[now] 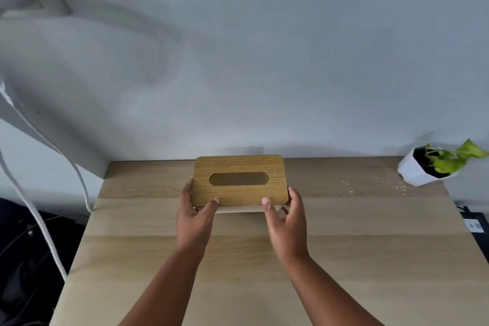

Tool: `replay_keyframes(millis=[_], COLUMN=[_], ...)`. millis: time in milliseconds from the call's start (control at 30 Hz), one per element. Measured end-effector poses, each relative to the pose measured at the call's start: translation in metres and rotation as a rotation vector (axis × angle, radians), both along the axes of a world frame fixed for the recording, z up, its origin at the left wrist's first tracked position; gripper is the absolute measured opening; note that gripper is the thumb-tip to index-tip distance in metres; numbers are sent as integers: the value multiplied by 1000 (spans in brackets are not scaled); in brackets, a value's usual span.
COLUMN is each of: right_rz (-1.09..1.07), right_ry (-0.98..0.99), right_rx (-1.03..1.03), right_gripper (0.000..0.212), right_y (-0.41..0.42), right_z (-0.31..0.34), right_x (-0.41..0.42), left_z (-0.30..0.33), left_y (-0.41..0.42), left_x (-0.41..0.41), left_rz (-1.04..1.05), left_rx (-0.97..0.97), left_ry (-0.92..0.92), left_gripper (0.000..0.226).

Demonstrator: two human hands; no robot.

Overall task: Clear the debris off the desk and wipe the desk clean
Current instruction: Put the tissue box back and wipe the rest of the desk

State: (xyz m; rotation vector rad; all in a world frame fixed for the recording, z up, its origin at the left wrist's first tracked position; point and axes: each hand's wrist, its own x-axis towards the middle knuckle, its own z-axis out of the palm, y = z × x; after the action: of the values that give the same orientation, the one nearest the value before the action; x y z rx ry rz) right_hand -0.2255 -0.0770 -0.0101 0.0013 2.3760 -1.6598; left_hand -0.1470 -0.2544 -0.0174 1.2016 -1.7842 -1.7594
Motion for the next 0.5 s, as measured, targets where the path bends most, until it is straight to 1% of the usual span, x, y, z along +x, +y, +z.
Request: replay_keyframes(millis=[233, 367, 500], right_rz=[-25, -44, -62], right_ry=[8, 30, 43], right_rx=[10, 23, 35], right_gripper=[62, 54, 42], right_y=[-26, -33, -37], right_z=[-5, -10, -14], right_x=[-10, -18, -22], left_z=[-8, -12, -12], left_y=[-26, -32, -34], left_x=[-11, -17, -22], left_rz=[-33, -53, -59], left_rx=[-4, 1, -4], left_ry=[9, 10, 19], left_gripper=[71, 72, 73])
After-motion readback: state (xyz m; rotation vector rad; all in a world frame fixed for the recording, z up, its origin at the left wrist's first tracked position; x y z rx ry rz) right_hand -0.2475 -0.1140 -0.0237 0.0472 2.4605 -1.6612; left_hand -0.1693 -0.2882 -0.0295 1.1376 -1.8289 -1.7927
